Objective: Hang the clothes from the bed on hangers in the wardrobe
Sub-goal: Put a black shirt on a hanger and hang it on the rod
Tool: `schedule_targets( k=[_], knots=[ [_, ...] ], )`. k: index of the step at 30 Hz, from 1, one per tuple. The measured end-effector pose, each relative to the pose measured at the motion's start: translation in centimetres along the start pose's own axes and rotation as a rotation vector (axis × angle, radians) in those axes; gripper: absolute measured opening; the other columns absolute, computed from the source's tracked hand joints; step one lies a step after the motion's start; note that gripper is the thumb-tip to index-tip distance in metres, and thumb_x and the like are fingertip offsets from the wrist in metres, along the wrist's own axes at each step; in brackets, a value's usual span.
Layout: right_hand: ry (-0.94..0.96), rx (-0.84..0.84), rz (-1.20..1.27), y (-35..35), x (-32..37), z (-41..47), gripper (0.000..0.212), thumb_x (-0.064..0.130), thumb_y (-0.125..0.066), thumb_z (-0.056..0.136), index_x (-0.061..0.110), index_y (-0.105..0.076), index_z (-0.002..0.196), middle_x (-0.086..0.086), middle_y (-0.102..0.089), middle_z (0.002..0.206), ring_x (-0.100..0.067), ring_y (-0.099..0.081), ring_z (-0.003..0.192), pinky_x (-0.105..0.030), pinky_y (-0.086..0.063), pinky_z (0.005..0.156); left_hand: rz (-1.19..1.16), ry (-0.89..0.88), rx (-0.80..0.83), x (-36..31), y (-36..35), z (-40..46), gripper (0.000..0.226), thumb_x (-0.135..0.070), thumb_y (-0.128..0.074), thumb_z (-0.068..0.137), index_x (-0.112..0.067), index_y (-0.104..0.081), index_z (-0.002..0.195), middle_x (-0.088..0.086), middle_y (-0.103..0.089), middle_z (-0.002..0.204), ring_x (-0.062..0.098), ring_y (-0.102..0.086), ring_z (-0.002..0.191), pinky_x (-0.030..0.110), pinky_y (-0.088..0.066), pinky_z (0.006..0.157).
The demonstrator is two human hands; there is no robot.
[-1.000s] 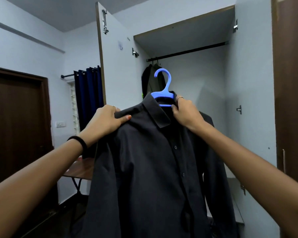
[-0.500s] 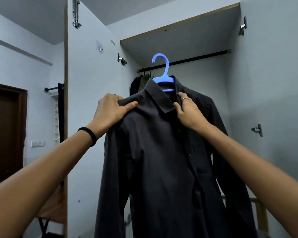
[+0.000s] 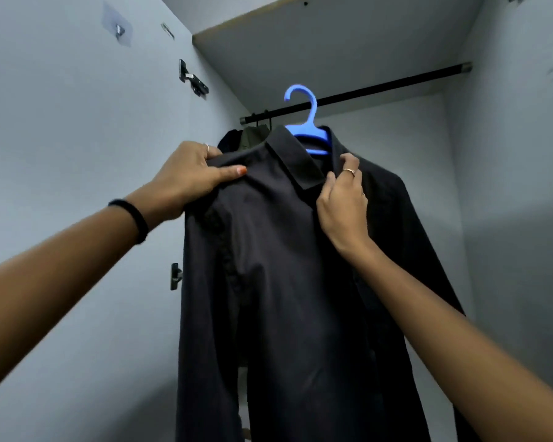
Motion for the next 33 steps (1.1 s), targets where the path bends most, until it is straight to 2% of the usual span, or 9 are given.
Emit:
schedule_targets(
  k=[3, 6, 10, 15, 21, 25, 28, 31, 33],
  knots=[
    [0.071, -0.030, 0.080, -4.4, -2.6, 0.8, 0.042, 0.019, -0.040, 0.100, 0.003, -0.035, 0.139, -0.017, -0.044, 0.135, -0.035, -0.048, 0.120, -0.040, -0.033, 0.101, 0.003, -0.028, -0.059, 3.0, -1.4, 3.8, 0.018, -0.025, -0.075, 0.082, -0.010, -0.068, 0.075, -0.002, -0.064, 0.060, 0.005, -0.055, 0.049, 0.016, -0.043, 0.047],
    [0.165, 0.080, 0.021, -10.1, -5.6, 2.2, 0.057, 0.019, -0.043, 0.099, 0.002, -0.021, 0.149, -0.018, -0.031, 0.149, -0.034, -0.035, 0.134, -0.038, -0.023, 0.111, 0.063, -0.074, -0.117, 6.4, -3.3, 8.6, 0.026, -0.030, -0.076, 0.081, -0.004, -0.069, 0.082, 0.009, -0.063, 0.071, 0.016, -0.056, 0.061, 0.025, -0.043, 0.058],
    [0.158, 0.226, -0.065, -17.2, -10.5, 6.7, 0.069, 0.019, -0.045, 0.098, 0.006, -0.006, 0.153, -0.013, -0.022, 0.156, -0.034, -0.030, 0.139, -0.038, -0.022, 0.113, 0.226, -0.115, -0.170, 11.4, -6.4, 15.8, 0.031, -0.033, -0.074, 0.081, -0.003, -0.069, 0.087, 0.009, -0.062, 0.077, 0.020, -0.055, 0.073, 0.027, -0.039, 0.057],
    [0.172, 0.239, -0.176, -22.8, -16.7, 10.3, 0.076, 0.023, -0.050, 0.095, 0.008, -0.002, 0.153, -0.010, -0.029, 0.153, -0.033, -0.031, 0.136, -0.041, -0.024, 0.112, 0.333, -0.180, -0.184, 14.9, -11.2, 23.7, 0.040, -0.033, -0.075, 0.080, 0.004, -0.067, 0.089, 0.020, -0.065, 0.087, 0.025, -0.056, 0.081, 0.030, -0.038, 0.065],
    [0.180, 0.219, -0.212, -27.1, -22.3, 15.6, 0.081, 0.026, -0.052, 0.092, 0.012, -0.001, 0.154, -0.010, -0.032, 0.152, -0.037, -0.032, 0.135, -0.046, -0.027, 0.111, 0.401, -0.200, -0.161, 15.9, -15.3, 30.8, 0.037, -0.032, -0.077, 0.079, 0.000, -0.068, 0.095, 0.008, -0.058, 0.088, 0.019, -0.054, 0.083, 0.023, -0.039, 0.062],
    [0.231, 0.252, -0.213, -29.7, -24.9, 19.0, 0.080, 0.024, -0.053, 0.092, 0.014, -0.004, 0.154, -0.013, -0.039, 0.146, -0.035, -0.034, 0.133, -0.046, -0.029, 0.108, 0.436, -0.146, -0.172, 16.7, -17.0, 35.6, 0.047, -0.033, -0.077, 0.079, 0.000, -0.066, 0.111, 0.008, -0.061, 0.100, 0.022, -0.057, 0.101, 0.024, -0.040, 0.074],
    [0.283, 0.278, -0.233, -31.4, -26.0, 21.1, 0.078, 0.023, -0.053, 0.092, 0.015, -0.007, 0.154, -0.008, -0.032, 0.152, -0.032, -0.031, 0.137, -0.046, -0.028, 0.110, 0.487, -0.080, -0.156, 17.5, -17.9, 38.7, 0.037, -0.035, -0.075, 0.080, -0.003, -0.066, 0.098, 0.004, -0.057, 0.081, 0.019, -0.052, 0.087, 0.027, -0.040, 0.067],
    [0.315, 0.279, -0.242, -32.7, -27.0, 23.1, 0.075, 0.025, -0.052, 0.092, 0.016, -0.010, 0.154, -0.006, -0.026, 0.155, -0.031, -0.028, 0.139, -0.045, -0.026, 0.112, 0.517, -0.042, -0.168, 18.5, -18.6, 41.8, 0.035, -0.036, -0.076, 0.080, -0.006, -0.063, 0.091, 0.006, -0.058, 0.084, 0.017, -0.052, 0.087, 0.028, -0.040, 0.070],
    [0.341, 0.287, -0.247, -33.3, -27.6, 24.2, 0.073, 0.026, -0.053, 0.092, 0.016, -0.013, 0.153, -0.005, -0.026, 0.156, -0.030, -0.027, 0.140, -0.044, -0.025, 0.113, 0.542, -0.029, -0.197, 18.7, -19.1, 43.5, 0.033, -0.036, -0.076, 0.080, -0.007, -0.060, 0.082, 0.003, -0.055, 0.077, 0.017, -0.051, 0.089, 0.028, -0.040, 0.071]
  ],
)
Point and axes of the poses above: each hand's wrist, its own z-axis towards the middle knuckle, its own y-axis out of the back of the hand, x = y × z, the point moved 4 cm from there along z, towards the middle knuckle
